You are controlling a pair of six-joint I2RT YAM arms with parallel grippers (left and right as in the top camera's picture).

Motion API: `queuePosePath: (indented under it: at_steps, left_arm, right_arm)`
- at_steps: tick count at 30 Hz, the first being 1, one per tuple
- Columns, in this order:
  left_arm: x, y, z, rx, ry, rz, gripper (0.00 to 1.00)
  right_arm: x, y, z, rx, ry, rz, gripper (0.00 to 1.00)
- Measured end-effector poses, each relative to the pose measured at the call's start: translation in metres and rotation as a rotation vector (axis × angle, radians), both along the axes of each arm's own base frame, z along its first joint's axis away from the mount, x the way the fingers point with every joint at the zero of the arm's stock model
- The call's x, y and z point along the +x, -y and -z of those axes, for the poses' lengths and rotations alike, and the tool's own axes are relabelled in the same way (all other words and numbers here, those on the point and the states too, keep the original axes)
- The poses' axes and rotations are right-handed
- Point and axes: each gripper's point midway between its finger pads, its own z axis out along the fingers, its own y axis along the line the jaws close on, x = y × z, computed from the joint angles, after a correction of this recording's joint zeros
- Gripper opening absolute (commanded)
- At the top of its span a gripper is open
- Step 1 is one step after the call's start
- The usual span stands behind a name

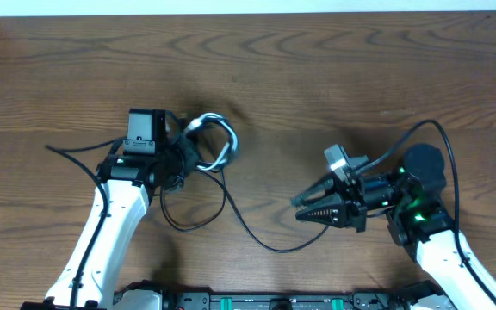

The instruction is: Untangle cables

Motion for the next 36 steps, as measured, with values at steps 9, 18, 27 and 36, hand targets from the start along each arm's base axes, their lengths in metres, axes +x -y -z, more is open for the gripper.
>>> queuePosePath:
  at_steps: [9, 18, 27, 36]
  left_arm:
    - [-0.014, 0.049, -0.022, -0.137, 0.150, 0.421, 0.08]
    - [-0.031, 0.082, -0.034, -0.176, 0.262, 0.678, 0.08]
    - [-0.030, 0.086, -0.007, 0.132, 0.246, 0.717, 0.08]
    - [-0.015, 0.067, 0.001, 0.388, 0.231, 0.550, 0.08]
  right_arm:
    - [0.086, -0.002, 0.076, -0.202, -0.270, 0.437, 0.56]
    - [0.116, 0.015, 0.112, -0.328, -0.377, 0.686, 0.69]
    - [0.105, 0.006, 0.109, -0.321, -0.349, 0.615, 0.80]
    - [0.098, 0.003, 0.106, -0.310, -0.352, 0.571, 0.84]
